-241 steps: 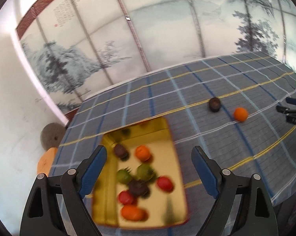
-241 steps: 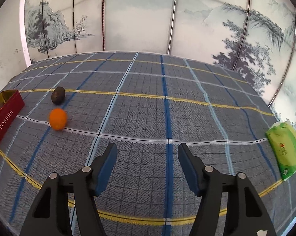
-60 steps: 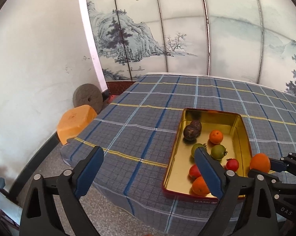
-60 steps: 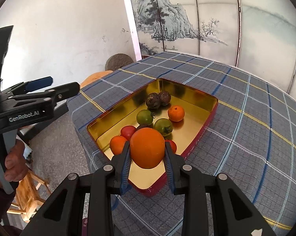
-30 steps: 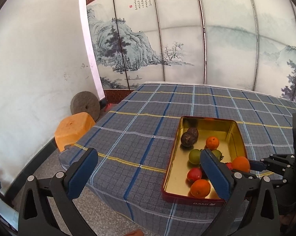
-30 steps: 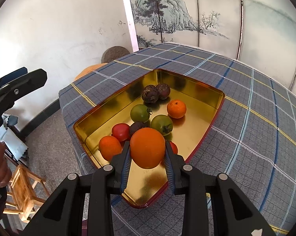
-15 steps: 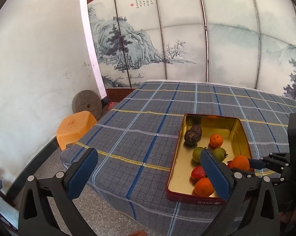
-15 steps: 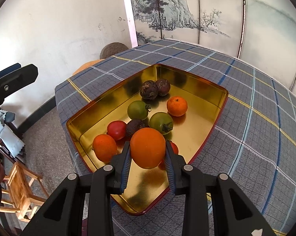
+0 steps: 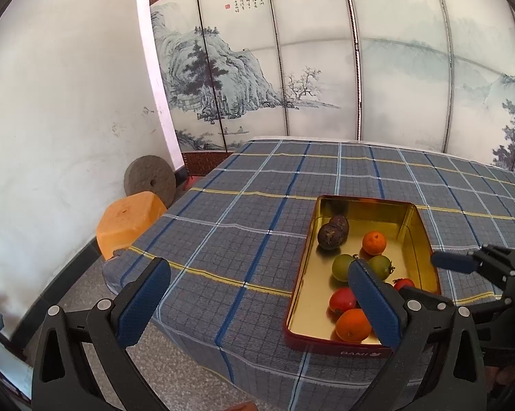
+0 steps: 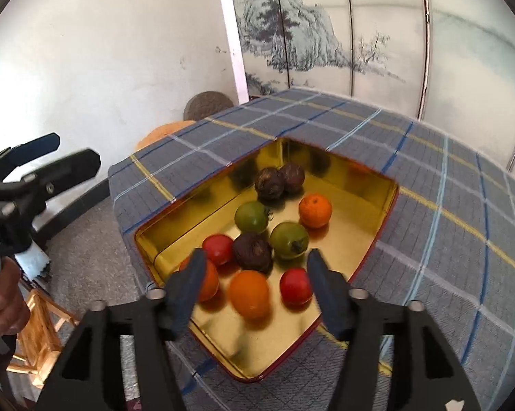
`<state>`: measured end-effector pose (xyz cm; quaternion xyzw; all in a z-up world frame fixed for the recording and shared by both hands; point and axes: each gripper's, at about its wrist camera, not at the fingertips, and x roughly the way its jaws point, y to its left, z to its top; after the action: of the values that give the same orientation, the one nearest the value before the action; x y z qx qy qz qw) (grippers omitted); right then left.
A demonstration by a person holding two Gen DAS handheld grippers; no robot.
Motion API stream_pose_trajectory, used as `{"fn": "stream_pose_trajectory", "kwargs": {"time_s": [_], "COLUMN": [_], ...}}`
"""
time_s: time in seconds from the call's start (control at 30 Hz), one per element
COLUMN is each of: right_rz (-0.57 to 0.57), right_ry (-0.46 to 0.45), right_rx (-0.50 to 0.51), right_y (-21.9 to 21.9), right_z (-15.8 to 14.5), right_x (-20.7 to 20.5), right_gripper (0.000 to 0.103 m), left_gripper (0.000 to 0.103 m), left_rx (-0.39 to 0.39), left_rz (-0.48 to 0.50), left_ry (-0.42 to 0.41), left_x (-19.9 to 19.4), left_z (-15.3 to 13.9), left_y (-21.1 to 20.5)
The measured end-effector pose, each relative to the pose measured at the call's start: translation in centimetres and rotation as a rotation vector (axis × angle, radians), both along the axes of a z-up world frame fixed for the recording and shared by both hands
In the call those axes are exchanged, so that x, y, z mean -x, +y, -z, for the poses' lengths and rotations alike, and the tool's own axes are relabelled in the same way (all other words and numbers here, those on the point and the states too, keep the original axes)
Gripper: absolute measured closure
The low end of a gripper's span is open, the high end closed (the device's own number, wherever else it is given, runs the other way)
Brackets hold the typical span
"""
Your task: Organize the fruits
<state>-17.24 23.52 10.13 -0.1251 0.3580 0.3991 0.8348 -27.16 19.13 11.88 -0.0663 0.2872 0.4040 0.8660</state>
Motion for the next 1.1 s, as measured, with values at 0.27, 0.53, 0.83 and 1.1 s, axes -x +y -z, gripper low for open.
{"fn": "stream_pose_trajectory", "kwargs": {"time_s": [0.27, 0.53, 0.83, 1.1], "right_rz": [0.048, 0.156, 0.197, 0.236], "right_ry": [-0.125, -0.295, -0.381, -0.383], "right_rx": [-0.032, -0.069, -0.125, -0.150], "right_y": [-1.1, -3.2, -5.6, -7.9], "right_z": [-2.7, -5.6, -8.6, -9.5], "right_x": [1.8, 4.3, 6.1, 6.2], "right_gripper": [0.042, 0.029, 0.021, 0.021], "left_gripper": [0.000, 0.000, 0.000, 0.000], "left_rx": [-0.009, -0.024, -0.084, -0.093], "left_rz": [0.012, 0.022, 0.011, 0.043], "left_ry": [-0.009, -0.077, -0.211, -0.219], "left_x": [-0.5, -0.1, 1.9, 2.0], "left_z": [-0.2, -2.0, -6.1, -7.7], "left_y": [-0.6, -1.3, -2.9, -4.2]}}
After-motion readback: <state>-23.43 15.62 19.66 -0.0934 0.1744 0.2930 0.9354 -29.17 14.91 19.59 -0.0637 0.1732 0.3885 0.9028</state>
